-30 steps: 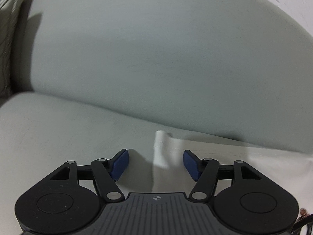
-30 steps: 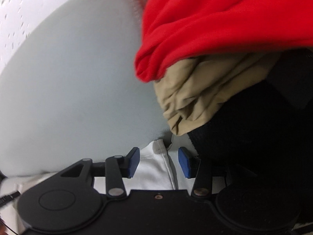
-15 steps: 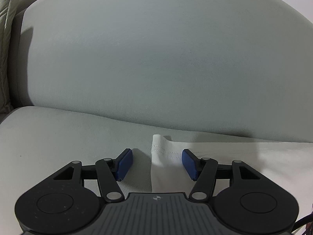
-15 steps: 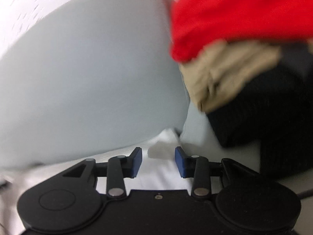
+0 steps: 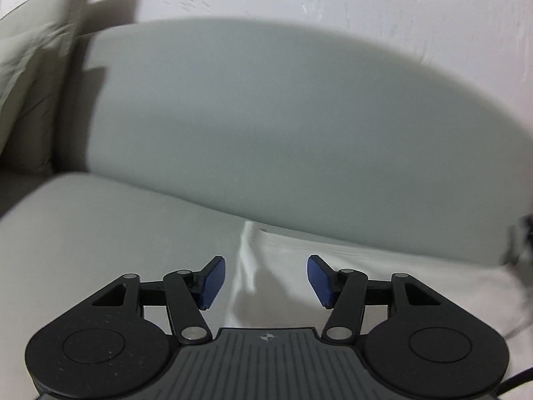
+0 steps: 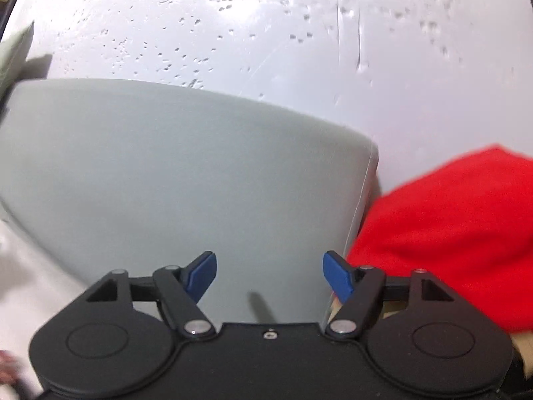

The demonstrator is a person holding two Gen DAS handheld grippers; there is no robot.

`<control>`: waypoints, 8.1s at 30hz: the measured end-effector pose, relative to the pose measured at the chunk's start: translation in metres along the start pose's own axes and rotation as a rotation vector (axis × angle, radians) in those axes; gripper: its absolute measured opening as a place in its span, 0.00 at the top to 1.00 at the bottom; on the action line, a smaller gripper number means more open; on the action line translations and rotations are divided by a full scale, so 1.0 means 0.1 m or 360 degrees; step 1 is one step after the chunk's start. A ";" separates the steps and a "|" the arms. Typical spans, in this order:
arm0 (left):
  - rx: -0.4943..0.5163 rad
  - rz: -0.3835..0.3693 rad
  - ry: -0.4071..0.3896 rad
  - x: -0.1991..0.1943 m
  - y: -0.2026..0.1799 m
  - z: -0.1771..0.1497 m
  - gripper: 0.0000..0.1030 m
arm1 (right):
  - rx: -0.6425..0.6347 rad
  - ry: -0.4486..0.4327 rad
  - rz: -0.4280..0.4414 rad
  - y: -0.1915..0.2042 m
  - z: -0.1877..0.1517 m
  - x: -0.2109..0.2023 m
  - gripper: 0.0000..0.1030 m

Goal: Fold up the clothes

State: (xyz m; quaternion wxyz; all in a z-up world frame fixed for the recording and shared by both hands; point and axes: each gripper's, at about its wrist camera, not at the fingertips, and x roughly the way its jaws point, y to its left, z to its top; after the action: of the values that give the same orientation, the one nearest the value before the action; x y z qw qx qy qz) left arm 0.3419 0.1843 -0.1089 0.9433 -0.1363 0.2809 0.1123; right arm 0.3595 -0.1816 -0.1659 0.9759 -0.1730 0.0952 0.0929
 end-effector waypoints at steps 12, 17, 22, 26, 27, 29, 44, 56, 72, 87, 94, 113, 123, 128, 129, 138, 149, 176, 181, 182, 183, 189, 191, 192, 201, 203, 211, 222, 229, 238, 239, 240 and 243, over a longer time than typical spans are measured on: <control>0.0141 -0.0184 -0.0023 -0.35 -0.56 -0.16 0.43 | -0.0030 -0.0157 -0.0115 -0.71 -0.04 0.34 0.99; 0.0132 -0.0199 0.0007 -0.26 -0.58 -0.17 0.43 | -0.0070 -0.0201 -0.0117 -1.27 -0.07 0.42 1.00; 0.0111 -0.0175 0.0052 -0.21 -0.53 -0.20 0.44 | -0.0133 -0.0172 -0.0186 -1.19 -0.27 0.45 1.00; 0.0153 -0.0174 0.0036 -0.34 -0.44 -0.17 0.39 | -0.0177 -0.0025 -0.0028 -0.94 0.07 0.35 0.52; 0.0152 -0.0171 0.0037 -0.37 -0.40 -0.15 0.39 | -0.0154 -0.0038 0.0007 -0.87 0.11 0.21 0.34; 0.0147 -0.0167 0.0042 -0.44 -0.30 -0.10 0.39 | -0.0102 -0.0072 0.0020 -0.74 0.20 0.00 0.27; 0.0213 0.0016 0.0292 0.30 0.17 0.17 0.60 | 0.0937 0.0998 0.0285 -0.57 -0.09 0.60 0.55; 0.0006 0.0050 0.0314 0.76 0.44 0.23 0.42 | 0.0918 0.1109 0.0359 -0.68 -0.45 0.94 0.79; 0.0225 0.0041 0.0368 1.23 0.03 0.50 0.97 | 0.0819 0.0954 0.0497 -0.68 -0.61 0.83 0.95; 0.0178 0.0049 0.0076 -0.81 0.00 0.33 0.97 | 0.1137 0.0628 0.0466 -1.24 0.14 -1.02 0.95; 0.0136 0.0089 0.0176 -1.86 0.09 -0.31 0.97 | 0.1255 0.0784 0.0480 -1.20 0.34 -1.84 0.95; 0.0269 0.0289 0.0213 -2.49 0.00 -1.02 0.99 | 0.1315 0.0906 0.0355 -0.87 -0.42 -3.04 0.95; -0.0041 0.0218 0.0456 -2.71 0.33 -1.46 0.91 | 0.1304 0.1105 0.0296 -0.78 -0.67 -3.41 0.83; -0.0182 0.0060 0.0439 -2.82 0.51 -1.43 0.60 | 0.1540 0.1012 0.0347 -0.92 -0.63 -3.69 0.36; -0.0226 0.0030 0.0448 -2.84 0.52 -1.44 0.59 | 0.1597 0.1009 0.0378 -0.92 -0.63 -3.73 0.33; -0.0514 -0.0029 0.0513 -2.53 0.62 -1.33 0.78 | 0.2007 0.0994 0.0519 -0.88 -0.73 -3.58 0.22; -0.0845 -0.0208 0.0703 -2.23 0.69 -1.50 0.70 | 0.2097 0.0963 0.0561 -0.79 -0.82 -3.41 0.34; -0.0671 -0.0105 0.0606 -2.01 0.52 -1.46 0.76 | 0.2112 0.1034 0.0269 -0.91 -1.20 -3.01 0.67; -0.0555 -0.0025 0.0577 -2.08 0.46 -1.40 0.99 | 0.1937 0.1098 0.0245 -0.84 -1.09 -2.87 0.87; -0.0512 -0.0004 0.0554 -2.10 0.42 -1.39 0.99 | 0.1884 0.1098 0.0235 -0.83 -1.05 -2.87 0.93; -0.0472 0.0008 0.0529 -2.14 0.38 -1.36 0.99 | 0.1830 0.1076 0.0225 -0.82 -0.99 -2.88 0.94; -0.0273 0.0022 0.0420 -2.32 0.15 -1.10 0.99 | 0.1571 0.0930 0.0194 -0.80 -0.51 -2.96 0.95; -0.0321 -0.0024 0.0411 -2.36 0.14 -0.97 0.99 | 0.1675 0.0908 0.0229 -0.87 -0.42 -2.95 0.95; -0.0397 -0.0062 0.0422 -2.37 0.18 -0.91 0.99 | 0.1748 0.0901 0.0252 -0.91 -0.39 -2.94 0.95; -0.0743 -0.0141 0.0546 -2.60 0.69 -0.77 0.99 | 0.2119 0.0907 0.0336 -1.22 -0.43 -3.21 0.96; -0.0669 -0.0108 0.0555 -2.67 0.69 -0.82 0.99 | 0.2075 0.0926 0.0331 -1.21 -0.46 -3.29 0.96; -0.0197 0.0175 0.0684 -2.59 0.38 -1.30 0.99 | 0.1842 0.1116 0.0247 -0.95 -0.75 -3.39 0.96; 0.0175 0.0534 0.0470 -3.01 0.24 -1.29 0.70 | 0.1531 0.1043 0.0192 -0.93 -0.52 -3.65 0.47; 0.0365 0.0280 0.0405 -2.79 -0.22 -1.38 0.67 | 0.1430 0.1024 0.0398 -0.58 -0.38 -3.15 0.90; 0.0540 0.0345 0.0577 -2.30 -0.33 -1.69 0.66 | 0.1403 0.1346 0.0265 -0.49 -0.87 -2.60 1.00; 0.0552 0.0387 0.0579 -2.36 -0.27 -1.68 0.66 | 0.1387 0.1323 0.0227 -0.56 -0.88 -2.67 1.00; 0.0567 0.0441 0.0585 -2.42 -0.22 -1.67 0.66 | 0.1382 0.1302 0.0204 -0.62 -0.87 -2.75 1.00; 0.0506 0.0513 0.0534 -2.54 -0.09 -1.59 0.70 | 0.1320 0.1248 0.0127 -0.72 -0.75 -2.98 0.97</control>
State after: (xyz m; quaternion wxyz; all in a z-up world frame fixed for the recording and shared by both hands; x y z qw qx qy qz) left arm 0.0573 0.0907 -0.0929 0.8631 0.0431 0.4654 0.1912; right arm 0.0761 -0.3188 -0.1468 0.8496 0.2066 0.4852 0.0134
